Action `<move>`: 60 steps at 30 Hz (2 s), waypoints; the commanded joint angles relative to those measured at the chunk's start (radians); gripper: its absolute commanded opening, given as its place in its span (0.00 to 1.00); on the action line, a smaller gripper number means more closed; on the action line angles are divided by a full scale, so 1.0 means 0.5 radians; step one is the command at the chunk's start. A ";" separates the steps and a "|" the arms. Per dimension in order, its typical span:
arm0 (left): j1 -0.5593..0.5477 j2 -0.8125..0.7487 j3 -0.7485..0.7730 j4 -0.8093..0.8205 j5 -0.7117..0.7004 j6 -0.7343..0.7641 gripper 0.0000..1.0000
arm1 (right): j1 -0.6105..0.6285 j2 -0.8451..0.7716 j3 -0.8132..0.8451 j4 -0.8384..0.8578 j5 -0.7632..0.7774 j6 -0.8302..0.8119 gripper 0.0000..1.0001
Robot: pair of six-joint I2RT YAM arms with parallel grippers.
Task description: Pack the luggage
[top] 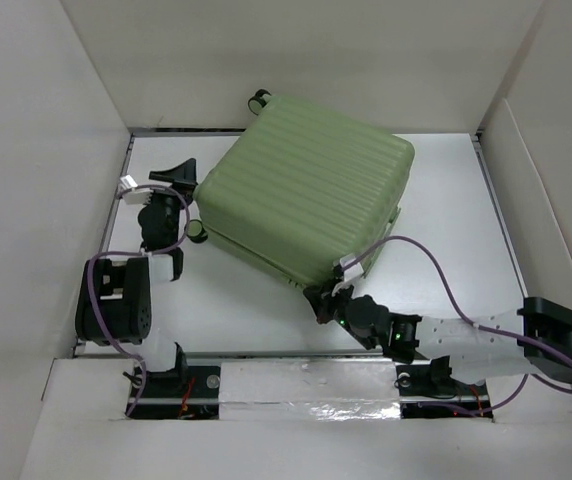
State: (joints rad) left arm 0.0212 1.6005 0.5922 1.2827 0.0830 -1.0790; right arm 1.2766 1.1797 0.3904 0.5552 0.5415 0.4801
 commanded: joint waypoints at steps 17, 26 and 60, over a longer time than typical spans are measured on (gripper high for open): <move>-1.882 -1.360 -0.519 -0.804 -0.157 0.455 0.00 | -0.274 0.092 0.232 0.089 -0.853 -0.273 0.00; -2.046 -1.035 -0.166 -0.951 -0.224 0.636 0.01 | -0.145 0.454 0.100 0.632 -0.942 -0.074 0.00; -0.674 0.474 1.441 -1.344 0.457 0.845 0.91 | -0.126 -0.893 -0.176 -0.749 -0.736 -0.015 0.00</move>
State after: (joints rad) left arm -0.3233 1.8351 1.2354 0.5903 0.2520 -0.6846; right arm 1.1801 0.7120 0.2760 0.1875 0.2958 0.4408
